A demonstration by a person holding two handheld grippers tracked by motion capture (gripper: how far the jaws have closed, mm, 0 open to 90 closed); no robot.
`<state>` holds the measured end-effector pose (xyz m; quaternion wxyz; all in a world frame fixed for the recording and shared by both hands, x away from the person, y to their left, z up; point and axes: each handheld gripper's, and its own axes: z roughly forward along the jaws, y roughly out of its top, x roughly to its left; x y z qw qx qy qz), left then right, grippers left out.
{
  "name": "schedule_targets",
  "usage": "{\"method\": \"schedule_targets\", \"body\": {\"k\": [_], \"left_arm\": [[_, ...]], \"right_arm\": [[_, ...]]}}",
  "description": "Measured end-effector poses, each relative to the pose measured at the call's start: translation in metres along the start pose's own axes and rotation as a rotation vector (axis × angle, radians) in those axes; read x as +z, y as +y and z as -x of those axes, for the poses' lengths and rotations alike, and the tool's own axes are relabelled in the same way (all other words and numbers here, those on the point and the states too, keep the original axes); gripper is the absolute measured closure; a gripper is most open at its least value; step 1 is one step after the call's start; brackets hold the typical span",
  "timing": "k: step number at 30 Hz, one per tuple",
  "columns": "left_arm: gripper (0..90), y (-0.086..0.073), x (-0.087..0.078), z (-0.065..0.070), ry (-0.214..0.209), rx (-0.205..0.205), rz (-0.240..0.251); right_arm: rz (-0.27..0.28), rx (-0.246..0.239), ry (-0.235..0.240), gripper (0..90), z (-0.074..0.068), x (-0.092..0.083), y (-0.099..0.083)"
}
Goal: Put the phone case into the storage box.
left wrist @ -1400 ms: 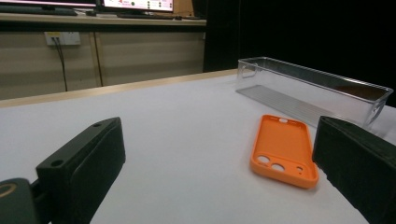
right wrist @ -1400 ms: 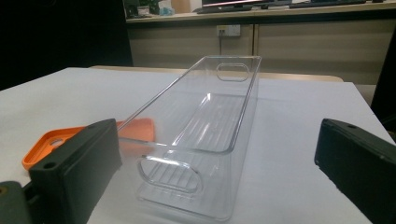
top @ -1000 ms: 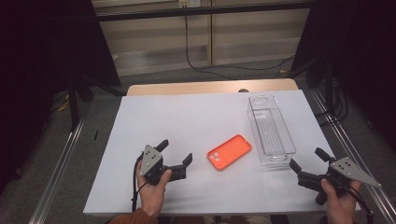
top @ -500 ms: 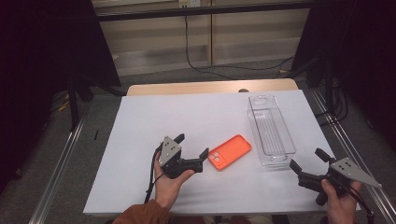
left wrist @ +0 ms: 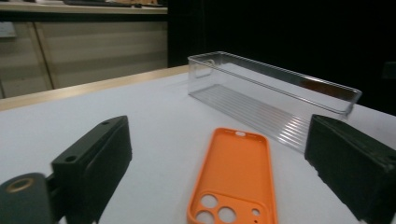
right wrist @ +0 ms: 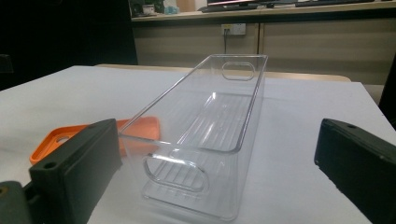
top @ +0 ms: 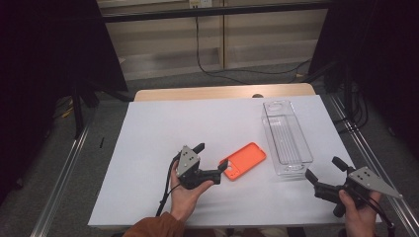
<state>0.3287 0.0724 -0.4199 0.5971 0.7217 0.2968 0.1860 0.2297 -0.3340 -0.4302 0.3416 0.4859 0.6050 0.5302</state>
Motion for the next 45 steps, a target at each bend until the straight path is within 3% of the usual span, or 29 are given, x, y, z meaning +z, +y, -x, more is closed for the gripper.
{"method": "schedule_targets", "body": {"k": [8,12,17,29,38,45], "left_arm": [[20.4,-0.001,0.001,-0.001,-0.008,0.003,-0.033],[34.0,0.001,0.001,-0.001,-0.049,-0.004,-0.045],[42.1,0.002,0.003,-0.003,-0.107,-0.039,-0.069],[70.6,0.007,0.006,-0.003,-0.192,-0.031,-0.110],[89.1,0.008,0.013,-0.009,-0.256,-0.066,-0.203],[90.0,0.009,0.017,-0.010,-0.241,-0.035,-0.226]], "right_arm": [[0.001,0.000,0.000,0.0,0.000,0.000,0.000],[0.002,0.000,0.002,0.0,0.000,0.000,0.000],[0.002,-0.001,0.002,0.0,0.000,0.000,0.000],[0.002,0.002,-0.001,0.0,0.000,0.000,0.000],[0.004,-0.001,0.001,0.0,0.000,0.001,0.001],[0.007,-0.004,0.004,0.0,0.000,0.002,0.001]]}}
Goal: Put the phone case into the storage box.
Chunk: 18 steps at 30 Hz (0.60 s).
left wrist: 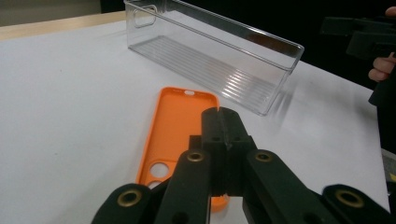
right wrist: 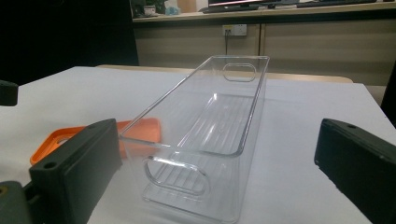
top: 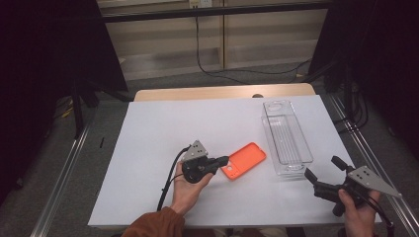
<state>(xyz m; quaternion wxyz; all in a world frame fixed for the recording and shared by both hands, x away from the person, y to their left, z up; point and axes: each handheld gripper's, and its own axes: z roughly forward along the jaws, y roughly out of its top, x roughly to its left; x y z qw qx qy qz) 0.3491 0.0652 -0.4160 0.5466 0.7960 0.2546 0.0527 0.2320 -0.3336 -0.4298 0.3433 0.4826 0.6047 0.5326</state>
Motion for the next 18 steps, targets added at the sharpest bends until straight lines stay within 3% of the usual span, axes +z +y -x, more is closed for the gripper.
{"method": "schedule_targets", "body": {"k": [5,11,12,14,17,18], "left_arm": [[90.0,0.003,0.005,-0.001,-0.007,0.006,-0.056],[90.0,0.007,0.010,0.001,-0.034,-0.046,-0.067],[90.0,0.007,0.011,0.002,-0.039,-0.049,-0.080],[90.0,0.008,0.016,0.006,-0.029,-0.011,-0.147],[90.0,0.008,0.019,0.007,-0.023,-0.011,-0.178],[90.0,0.007,0.023,0.006,-0.009,0.009,-0.219]], "right_arm": [[0.000,-0.003,0.003,0.0,0.000,0.000,0.000],[0.000,-0.002,0.001,0.0,0.000,0.000,0.000],[-0.001,0.002,0.000,0.0,0.000,0.000,0.000],[0.000,-0.003,0.002,0.0,0.000,0.000,0.000],[0.000,-0.003,0.002,0.0,0.000,0.000,0.000],[0.000,-0.003,0.002,0.0,0.000,0.000,0.000]]}}
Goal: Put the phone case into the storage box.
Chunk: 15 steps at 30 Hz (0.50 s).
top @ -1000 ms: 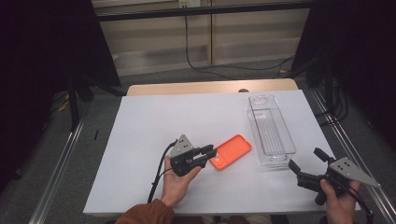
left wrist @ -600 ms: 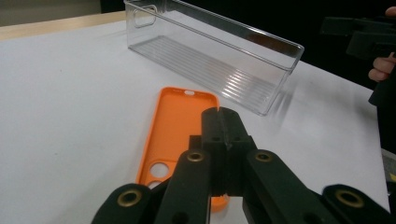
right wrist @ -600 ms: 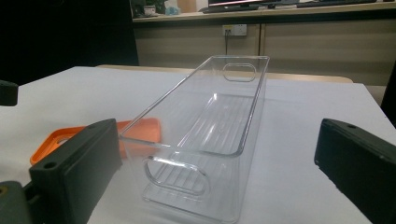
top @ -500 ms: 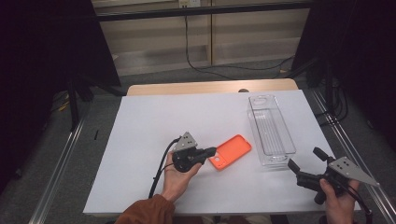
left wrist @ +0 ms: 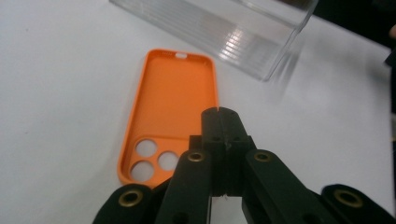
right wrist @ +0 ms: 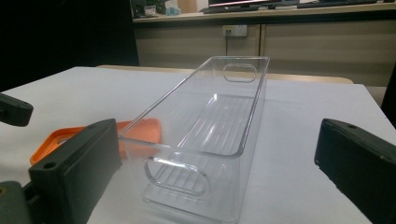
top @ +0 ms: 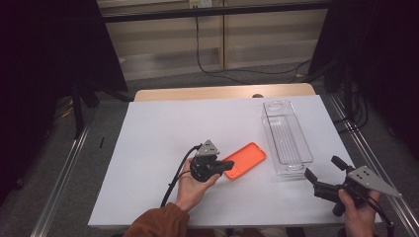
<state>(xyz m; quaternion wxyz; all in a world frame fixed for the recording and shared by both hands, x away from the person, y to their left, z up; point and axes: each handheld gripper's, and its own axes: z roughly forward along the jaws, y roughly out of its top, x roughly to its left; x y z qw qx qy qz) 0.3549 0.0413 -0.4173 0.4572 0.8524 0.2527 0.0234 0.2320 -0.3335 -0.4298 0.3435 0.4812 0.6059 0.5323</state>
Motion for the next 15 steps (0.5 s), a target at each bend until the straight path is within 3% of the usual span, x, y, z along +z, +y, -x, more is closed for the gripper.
{"method": "schedule_targets", "body": {"k": [6,11,15], "left_arm": [[90.0,-0.002,0.008,-0.006,-0.011,0.000,-0.057],[90.0,-0.003,0.016,-0.002,0.003,-0.010,-0.102],[90.0,-0.004,0.024,0.001,-0.023,-0.005,-0.138]], "right_arm": [[0.000,-0.001,0.001,0.0,0.000,0.000,0.000],[-0.004,0.001,0.003,0.0,0.000,0.000,0.000],[-0.003,-0.001,0.003,0.0,0.000,0.000,0.000]]}}
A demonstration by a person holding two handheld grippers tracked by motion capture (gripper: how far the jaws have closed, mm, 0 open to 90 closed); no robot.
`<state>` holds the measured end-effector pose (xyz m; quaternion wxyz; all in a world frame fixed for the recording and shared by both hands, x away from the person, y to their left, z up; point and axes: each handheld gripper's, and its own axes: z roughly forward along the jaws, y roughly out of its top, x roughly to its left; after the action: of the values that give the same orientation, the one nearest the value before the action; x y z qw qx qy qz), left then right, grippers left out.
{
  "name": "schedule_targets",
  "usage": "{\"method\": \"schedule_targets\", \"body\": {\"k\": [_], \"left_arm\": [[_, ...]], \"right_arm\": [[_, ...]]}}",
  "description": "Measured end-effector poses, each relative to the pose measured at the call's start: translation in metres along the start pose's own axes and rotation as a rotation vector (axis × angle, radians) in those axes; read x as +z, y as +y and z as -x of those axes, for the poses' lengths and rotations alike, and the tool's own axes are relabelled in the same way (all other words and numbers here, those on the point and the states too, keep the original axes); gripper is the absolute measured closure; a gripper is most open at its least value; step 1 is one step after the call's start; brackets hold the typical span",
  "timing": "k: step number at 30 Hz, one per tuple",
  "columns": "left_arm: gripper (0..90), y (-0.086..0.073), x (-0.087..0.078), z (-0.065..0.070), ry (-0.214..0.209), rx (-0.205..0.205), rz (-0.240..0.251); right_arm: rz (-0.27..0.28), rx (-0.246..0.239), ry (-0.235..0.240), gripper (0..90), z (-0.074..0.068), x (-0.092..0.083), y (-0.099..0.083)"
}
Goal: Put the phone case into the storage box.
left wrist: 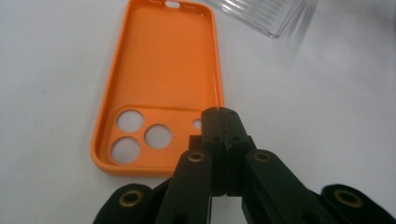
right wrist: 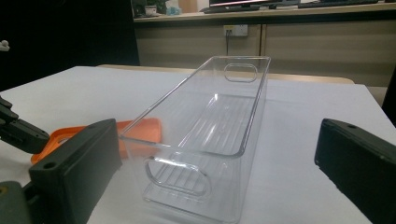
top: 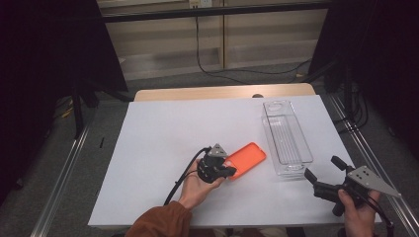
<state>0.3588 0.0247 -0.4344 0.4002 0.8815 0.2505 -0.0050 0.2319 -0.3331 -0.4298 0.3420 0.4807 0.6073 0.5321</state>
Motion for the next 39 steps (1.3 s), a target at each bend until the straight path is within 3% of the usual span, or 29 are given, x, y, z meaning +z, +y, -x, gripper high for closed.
{"method": "schedule_targets", "body": {"k": [3,10,14,15,19,26,31,39], "left_arm": [[90.0,-0.001,0.005,0.003,-0.019,-0.005,-0.022],[90.0,0.000,0.006,0.007,-0.053,-0.018,-0.009],[90.0,0.003,0.005,0.014,-0.026,0.022,-0.015],[90.0,0.004,0.006,0.015,-0.039,0.008,-0.005],[90.0,0.005,0.009,0.018,-0.046,0.027,-0.018],[90.0,0.002,0.017,0.021,-0.065,0.023,-0.034],[90.0,0.000,0.020,0.022,-0.037,0.042,-0.059],[90.0,-0.002,0.024,0.015,-0.033,0.023,-0.069]], "right_arm": [[0.001,-0.002,0.000,0.0,0.000,0.000,0.000],[0.002,-0.001,0.000,0.0,0.000,0.000,0.000],[0.002,-0.001,0.000,0.0,0.000,0.000,0.000],[0.002,-0.001,-0.001,0.0,0.000,0.000,0.000],[0.003,0.003,-0.002,0.0,0.000,0.000,0.000],[0.002,0.003,-0.001,0.0,0.000,-0.001,0.000],[0.002,0.006,-0.001,0.0,0.000,-0.001,0.000],[0.005,0.007,-0.002,0.0,0.000,-0.001,0.000]]}}
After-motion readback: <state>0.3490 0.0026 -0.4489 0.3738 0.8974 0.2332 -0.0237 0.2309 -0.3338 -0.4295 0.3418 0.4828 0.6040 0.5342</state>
